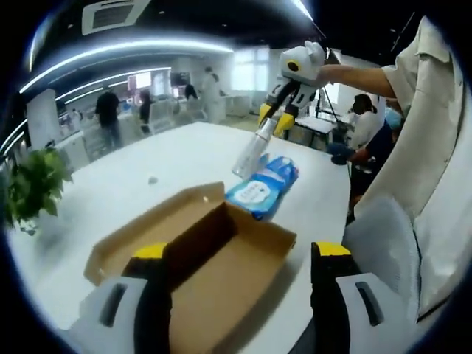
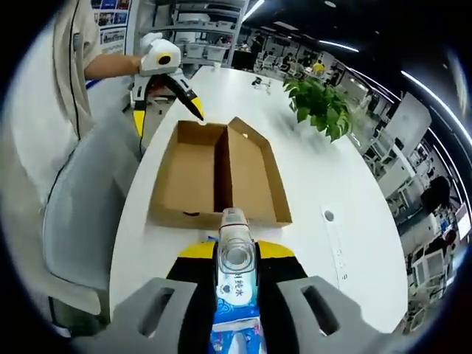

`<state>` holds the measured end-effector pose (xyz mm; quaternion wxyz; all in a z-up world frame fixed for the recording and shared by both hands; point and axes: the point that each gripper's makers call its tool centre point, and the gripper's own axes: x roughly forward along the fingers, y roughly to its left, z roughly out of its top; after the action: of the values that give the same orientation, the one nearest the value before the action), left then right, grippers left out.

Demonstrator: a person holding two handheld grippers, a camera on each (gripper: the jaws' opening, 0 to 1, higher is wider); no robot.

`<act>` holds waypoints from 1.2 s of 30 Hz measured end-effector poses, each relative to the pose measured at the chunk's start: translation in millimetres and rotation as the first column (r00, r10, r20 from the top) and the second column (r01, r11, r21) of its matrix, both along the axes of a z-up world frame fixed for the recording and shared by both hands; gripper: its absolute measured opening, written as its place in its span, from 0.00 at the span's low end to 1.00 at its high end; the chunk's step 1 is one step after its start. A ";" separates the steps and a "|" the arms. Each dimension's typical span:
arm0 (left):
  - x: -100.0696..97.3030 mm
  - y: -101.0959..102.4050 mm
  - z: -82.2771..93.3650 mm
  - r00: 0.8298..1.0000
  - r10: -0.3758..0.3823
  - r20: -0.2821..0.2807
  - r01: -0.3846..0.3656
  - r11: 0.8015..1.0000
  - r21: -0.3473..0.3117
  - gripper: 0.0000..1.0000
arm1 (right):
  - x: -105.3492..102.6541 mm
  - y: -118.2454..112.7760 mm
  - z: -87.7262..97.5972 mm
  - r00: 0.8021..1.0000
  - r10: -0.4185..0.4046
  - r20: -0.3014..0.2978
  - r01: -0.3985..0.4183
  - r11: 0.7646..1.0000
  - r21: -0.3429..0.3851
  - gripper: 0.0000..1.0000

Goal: Operate the shoe box by opening the lid, removing the specified soft item, and placing it in the target area until the item is outside and the box remains undamaged.

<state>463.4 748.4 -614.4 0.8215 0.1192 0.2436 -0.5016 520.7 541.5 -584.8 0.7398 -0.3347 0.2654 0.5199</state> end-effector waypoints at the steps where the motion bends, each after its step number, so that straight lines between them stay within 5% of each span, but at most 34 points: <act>1: -0.5 3.4 0.2 1.000 0.011 0.000 -0.011 1.000 -0.001 0.80 | 3.5 -2.2 -1.2 1.000 -0.003 -0.006 0.003 1.000 -0.009 0.16; 16: -6.2 32.7 -0.5 0.995 0.103 0.001 -0.103 0.995 0.003 0.85 | 51.0 -33.3 -37.3 0.998 -0.015 -0.060 0.004 0.982 -0.188 0.16; 36: -15.0 82.9 -8.5 0.973 0.232 -0.016 -0.231 0.972 0.030 0.85 | 94.2 -56.1 -95.9 0.979 -0.114 -0.168 0.043 0.927 -0.374 0.16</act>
<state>448.4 831.4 -622.9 0.8702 0.0966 0.2708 -0.4000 614.9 485.4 -680.7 0.6561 -0.4062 0.4394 0.4599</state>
